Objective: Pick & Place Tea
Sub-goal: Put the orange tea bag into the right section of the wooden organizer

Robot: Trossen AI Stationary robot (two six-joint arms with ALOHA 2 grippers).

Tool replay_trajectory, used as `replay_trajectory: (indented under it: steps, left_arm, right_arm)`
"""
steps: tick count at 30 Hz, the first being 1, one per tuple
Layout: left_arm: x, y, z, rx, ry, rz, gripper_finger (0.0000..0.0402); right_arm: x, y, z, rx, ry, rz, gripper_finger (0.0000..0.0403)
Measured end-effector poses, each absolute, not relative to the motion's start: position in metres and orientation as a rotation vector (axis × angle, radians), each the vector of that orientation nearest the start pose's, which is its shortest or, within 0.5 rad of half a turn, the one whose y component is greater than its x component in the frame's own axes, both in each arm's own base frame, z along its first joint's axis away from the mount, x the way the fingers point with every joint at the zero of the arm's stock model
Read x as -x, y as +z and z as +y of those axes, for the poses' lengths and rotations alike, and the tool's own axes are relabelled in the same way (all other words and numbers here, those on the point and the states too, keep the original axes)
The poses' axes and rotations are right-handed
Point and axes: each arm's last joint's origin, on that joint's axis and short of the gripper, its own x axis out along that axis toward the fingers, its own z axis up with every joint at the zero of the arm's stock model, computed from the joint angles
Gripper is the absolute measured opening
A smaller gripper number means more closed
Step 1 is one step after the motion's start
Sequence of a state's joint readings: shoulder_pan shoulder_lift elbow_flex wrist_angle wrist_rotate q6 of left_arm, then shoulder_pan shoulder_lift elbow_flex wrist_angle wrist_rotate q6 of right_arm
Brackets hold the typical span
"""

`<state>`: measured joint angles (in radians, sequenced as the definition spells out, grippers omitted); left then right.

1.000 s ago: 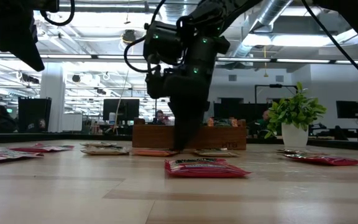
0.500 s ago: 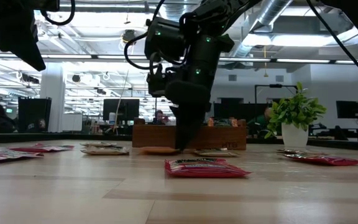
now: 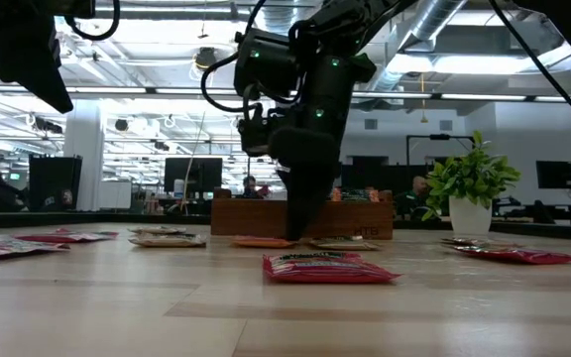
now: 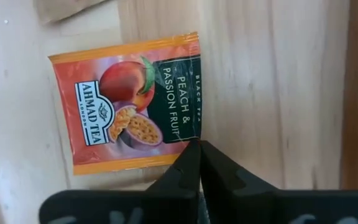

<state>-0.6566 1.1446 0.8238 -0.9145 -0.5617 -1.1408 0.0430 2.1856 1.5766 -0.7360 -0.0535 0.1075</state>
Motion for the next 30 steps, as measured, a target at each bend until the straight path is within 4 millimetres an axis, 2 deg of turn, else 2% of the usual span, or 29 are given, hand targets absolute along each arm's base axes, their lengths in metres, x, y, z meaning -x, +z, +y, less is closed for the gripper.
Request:
replay_trajectory:
  steps: [4, 11, 15, 19, 24, 30]
  left_arm:
    - [-0.162, 0.236, -0.105, 0.337, 0.469, 0.881, 0.0]
    - [-0.162, 0.237, -0.105, 0.337, 0.47, 0.88, 0.0]
    - [-0.162, 0.237, -0.105, 0.339, 0.471, 0.878, 0.0]
    - [-0.163, 0.237, -0.105, 0.339, 0.474, 0.869, 0.0]
    - [-0.163, 0.237, -0.105, 0.339, 0.478, 0.854, 0.0]
    - [-0.165, 0.238, -0.106, 0.35, 0.477, 0.833, 0.0]
  right_arm:
    - [-0.423, 0.149, 0.021, -0.11, 0.017, 1.343, 0.0]
    - [-0.407, 0.208, 0.018, -0.057, -0.039, 1.247, 0.0]
    - [-0.387, 0.247, 0.018, 0.009, -0.092, 1.203, 0.0]
    - [-0.363, 0.27, 0.009, 0.109, -0.168, 1.262, 0.0]
    - [-0.341, 0.289, -0.01, 0.187, -0.277, 1.308, 0.0]
    - [-0.335, 0.296, -0.033, 0.214, -0.322, 1.311, 0.0]
